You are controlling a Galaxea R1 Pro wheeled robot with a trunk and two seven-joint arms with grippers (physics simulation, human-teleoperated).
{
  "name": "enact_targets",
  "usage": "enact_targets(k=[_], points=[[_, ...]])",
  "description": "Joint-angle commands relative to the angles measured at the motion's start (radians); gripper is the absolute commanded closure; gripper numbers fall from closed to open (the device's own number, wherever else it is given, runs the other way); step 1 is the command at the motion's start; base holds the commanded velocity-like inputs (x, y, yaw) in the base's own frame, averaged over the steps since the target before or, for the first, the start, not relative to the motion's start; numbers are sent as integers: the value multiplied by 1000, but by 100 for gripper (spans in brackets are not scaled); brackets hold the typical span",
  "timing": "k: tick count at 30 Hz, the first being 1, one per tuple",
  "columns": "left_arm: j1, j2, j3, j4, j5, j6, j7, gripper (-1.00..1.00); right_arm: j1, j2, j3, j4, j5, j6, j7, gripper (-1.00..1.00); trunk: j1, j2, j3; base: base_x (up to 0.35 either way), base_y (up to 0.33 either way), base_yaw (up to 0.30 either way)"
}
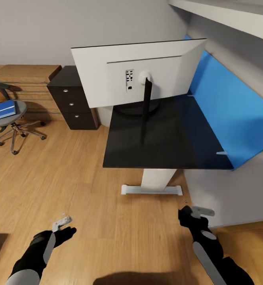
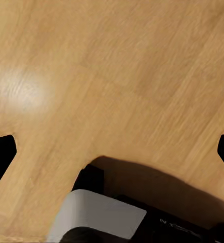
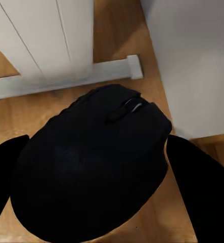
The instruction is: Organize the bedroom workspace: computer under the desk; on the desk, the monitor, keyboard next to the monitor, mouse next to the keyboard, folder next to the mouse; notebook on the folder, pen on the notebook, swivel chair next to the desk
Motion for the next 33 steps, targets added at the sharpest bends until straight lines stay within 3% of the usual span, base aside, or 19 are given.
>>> enact_targets(k=[1,2,3,5,6,9,13,17,19,22,27,33], points=[[-1,0,-1,78,-18,-57,-4,-100,2,4,6,42,-6,-19,-10,100,-4,7,3,-11,3,0],[-1,0,-4,113,-28,-90,-4,-100,4,8,7,65,-6,-35,-10,100,-8,14,6,-9,3,0],[-1,-1,-16,374,-149,-369,1,-100,8,43,10,263,-1,-220,-11,100,-12,21,9,-1,0,0],[-1,2,-17,504,-201,-510,6,-100,9,49,23,358,3,-289,-9,100,-19,35,15,0,0,0],[-1,7,-18,620,-228,-610,9,-100,9,53,45,455,6,-387,-6,100,-23,42,18,0,0,0],[0,6,-18,677,-237,-657,27,-100,9,69,68,585,8,-537,-4,100,-35,63,28,0,0,0],[15,4,-18,706,-242,-748,105,-100,9,132,91,770,15,-796,-6,100,-50,91,46,0,0,0],[22,4,-18,710,-243,-785,127,-100,9,164,93,857,61,-877,-8,100,-65,119,64,0,0,0],[23,3,-18,711,-243,-793,132,-100,9,170,93,904,97,-907,-8,100,-73,133,74,0,0,0],[25,3,-18,711,-242,-799,135,-100,7,175,92,998,139,-1016,-7,100,-84,154,88,0,0,0],[25,4,-18,712,-239,-802,138,-100,6,176,91,1038,151,-1091,-6,100,-104,189,111,0,0,0],[25,5,-18,712,-239,-802,138,-100,6,174,90,1047,154,-1107,-6,100,-127,231,140,-12,0,0]])
